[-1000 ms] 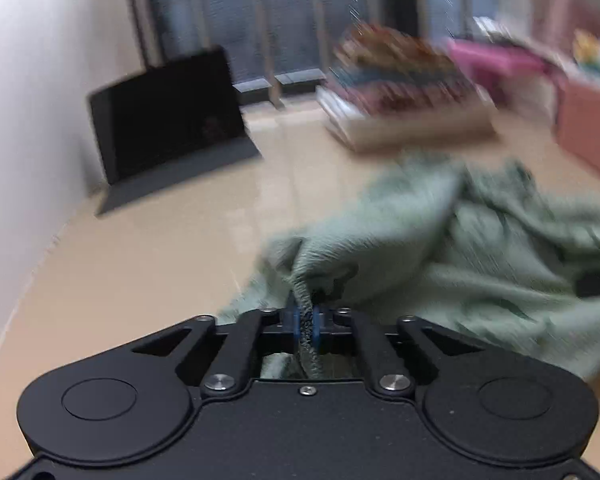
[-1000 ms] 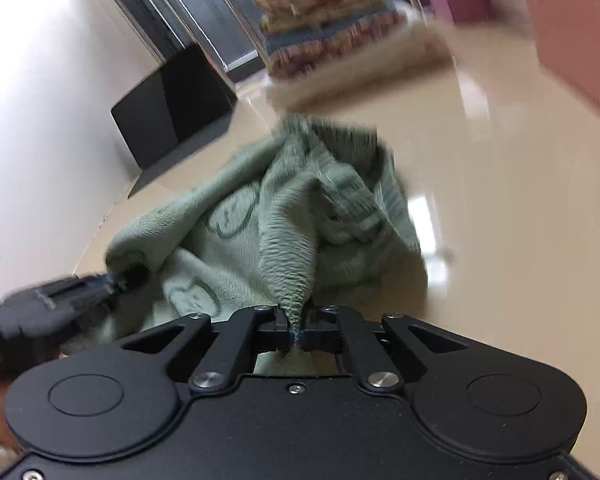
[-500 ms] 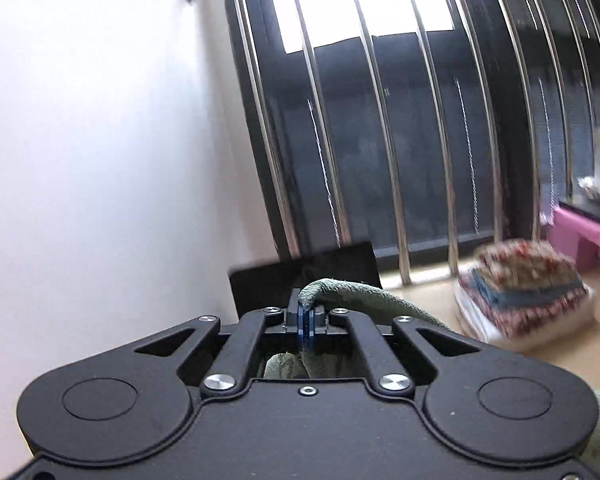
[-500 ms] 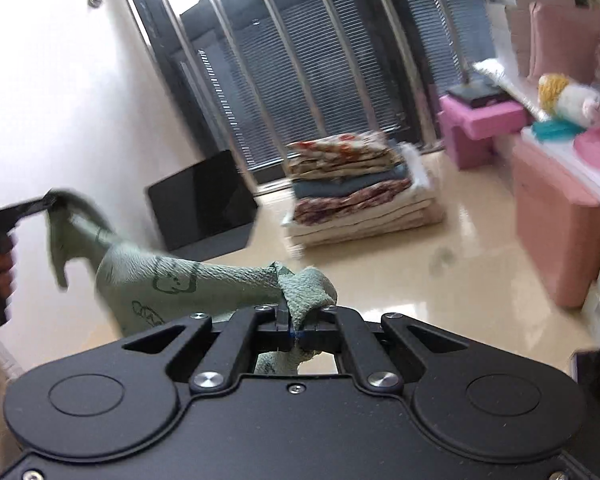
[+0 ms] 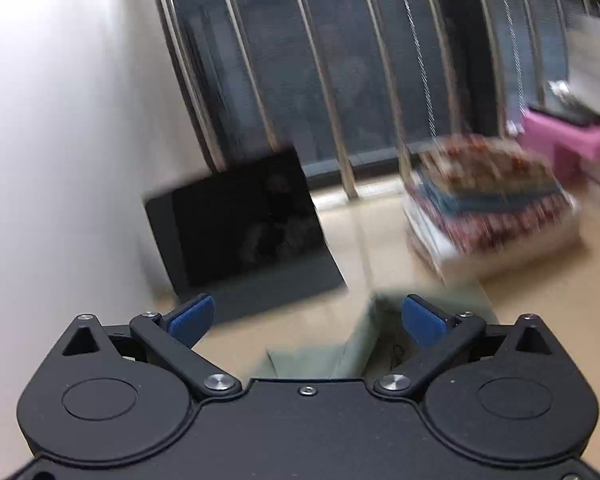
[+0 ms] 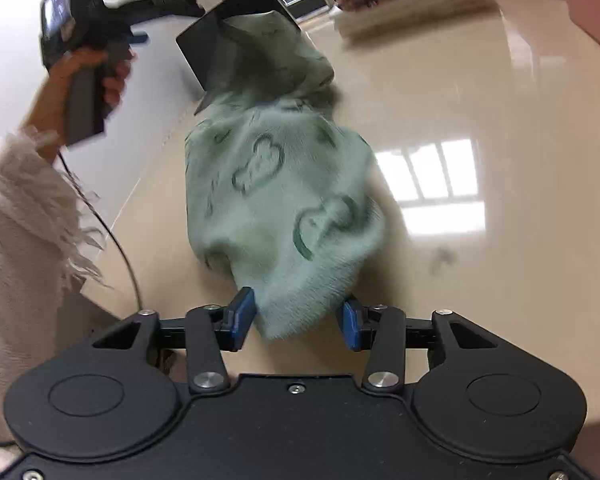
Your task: Fold clothes
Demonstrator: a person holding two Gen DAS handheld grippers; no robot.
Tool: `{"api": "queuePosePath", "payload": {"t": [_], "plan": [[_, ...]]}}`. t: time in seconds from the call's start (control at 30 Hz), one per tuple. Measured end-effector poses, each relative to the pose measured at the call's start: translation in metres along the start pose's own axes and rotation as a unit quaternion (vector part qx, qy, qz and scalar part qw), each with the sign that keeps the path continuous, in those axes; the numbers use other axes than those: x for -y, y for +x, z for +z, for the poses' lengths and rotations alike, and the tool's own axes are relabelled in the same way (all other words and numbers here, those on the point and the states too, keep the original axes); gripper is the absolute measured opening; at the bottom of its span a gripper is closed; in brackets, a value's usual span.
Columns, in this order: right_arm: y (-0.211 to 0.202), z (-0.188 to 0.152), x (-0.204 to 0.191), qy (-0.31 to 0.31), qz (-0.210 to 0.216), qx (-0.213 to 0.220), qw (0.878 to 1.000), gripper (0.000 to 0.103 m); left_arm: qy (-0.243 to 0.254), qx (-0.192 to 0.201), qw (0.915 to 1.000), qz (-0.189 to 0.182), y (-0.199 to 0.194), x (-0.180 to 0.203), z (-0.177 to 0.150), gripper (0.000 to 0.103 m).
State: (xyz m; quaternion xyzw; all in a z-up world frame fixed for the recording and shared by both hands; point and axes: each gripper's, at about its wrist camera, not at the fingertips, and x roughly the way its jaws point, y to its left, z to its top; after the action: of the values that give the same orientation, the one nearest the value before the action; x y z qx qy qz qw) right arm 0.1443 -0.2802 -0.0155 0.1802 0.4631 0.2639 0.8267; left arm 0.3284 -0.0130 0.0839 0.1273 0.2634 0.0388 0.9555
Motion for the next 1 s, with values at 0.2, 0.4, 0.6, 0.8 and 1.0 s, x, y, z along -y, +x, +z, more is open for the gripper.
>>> {"api": "queuePosePath", "payload": {"t": [0.2, 0.4, 0.6, 0.8, 1.0], "plan": [[-0.038, -0.011, 0.028, 0.029, -0.032, 0.049, 0.998, 0.055, 0.015, -0.013, 0.9977, -0.064, -0.047, 0.024, -0.086, 0.101], [-0.024, 0.015, 0.021, -0.019, -0.057, 0.099, 0.993, 0.060, 0.026, -0.078, 0.9904, -0.111, -0.085, 0.072, -0.126, 0.101], [0.028, 0.026, 0.003, -0.051, -0.084, 0.083, 0.992, 0.028, 0.017, -0.117, 0.9871, -0.108, -0.080, 0.083, -0.154, 0.043], [0.050, -0.004, -0.036, -0.072, 0.037, 0.007, 0.997, 0.005, 0.050, -0.131, 0.9848, -0.103, -0.085, 0.033, -0.164, 0.014], [0.041, -0.020, -0.082, -0.145, 0.134, -0.020, 0.980, 0.041, 0.007, -0.155, 0.9877, 0.022, -0.077, -0.080, -0.174, 0.017]]}}
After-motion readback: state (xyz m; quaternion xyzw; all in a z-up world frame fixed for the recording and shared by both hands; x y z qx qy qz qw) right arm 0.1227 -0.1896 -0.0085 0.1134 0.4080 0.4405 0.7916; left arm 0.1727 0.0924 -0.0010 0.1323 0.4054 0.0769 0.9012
